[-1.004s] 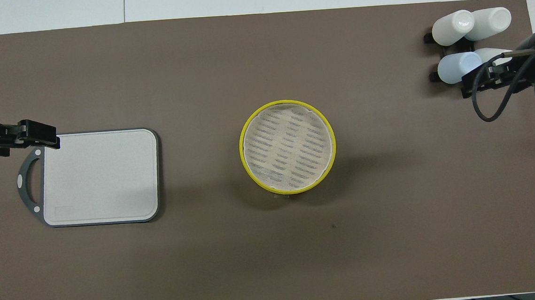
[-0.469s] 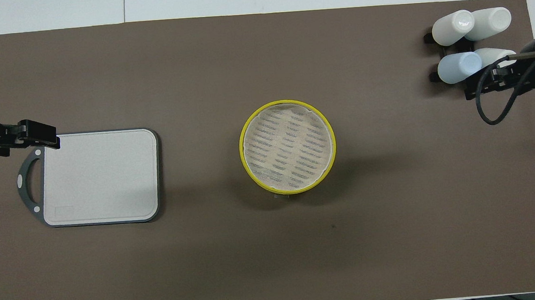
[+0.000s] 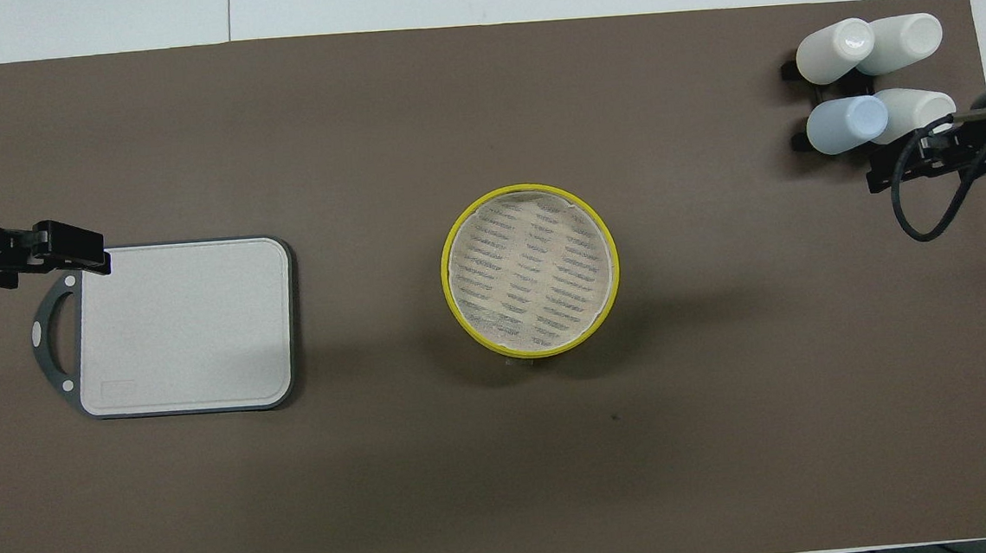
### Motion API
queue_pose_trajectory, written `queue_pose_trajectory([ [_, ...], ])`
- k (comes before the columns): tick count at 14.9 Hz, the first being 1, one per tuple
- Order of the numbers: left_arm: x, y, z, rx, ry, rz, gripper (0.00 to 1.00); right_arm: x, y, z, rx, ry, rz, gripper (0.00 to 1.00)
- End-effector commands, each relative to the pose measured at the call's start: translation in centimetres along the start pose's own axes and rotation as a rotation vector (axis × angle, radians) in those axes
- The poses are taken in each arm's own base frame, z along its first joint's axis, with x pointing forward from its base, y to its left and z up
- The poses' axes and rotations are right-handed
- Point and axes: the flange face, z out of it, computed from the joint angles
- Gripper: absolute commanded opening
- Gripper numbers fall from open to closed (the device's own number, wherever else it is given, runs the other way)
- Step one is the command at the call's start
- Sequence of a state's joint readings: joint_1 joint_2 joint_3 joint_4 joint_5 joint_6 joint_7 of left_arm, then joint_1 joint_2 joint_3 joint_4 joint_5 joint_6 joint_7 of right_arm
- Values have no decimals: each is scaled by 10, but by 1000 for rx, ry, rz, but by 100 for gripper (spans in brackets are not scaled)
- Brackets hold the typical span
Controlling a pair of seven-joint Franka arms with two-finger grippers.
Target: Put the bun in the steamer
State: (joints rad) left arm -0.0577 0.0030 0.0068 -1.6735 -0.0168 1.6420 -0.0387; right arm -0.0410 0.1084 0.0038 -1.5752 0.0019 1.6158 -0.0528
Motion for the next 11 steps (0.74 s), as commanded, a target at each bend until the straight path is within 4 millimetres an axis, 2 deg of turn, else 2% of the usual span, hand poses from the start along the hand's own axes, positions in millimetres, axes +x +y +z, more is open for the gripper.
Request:
queue_pose_trajectory([
  [1, 1, -2, 1, 21, 8, 11, 100, -6, 6, 0, 0, 16, -21, 100],
  [11, 1, -2, 1, 21, 8, 11, 100, -4, 7, -2, -12, 27, -42, 100],
])
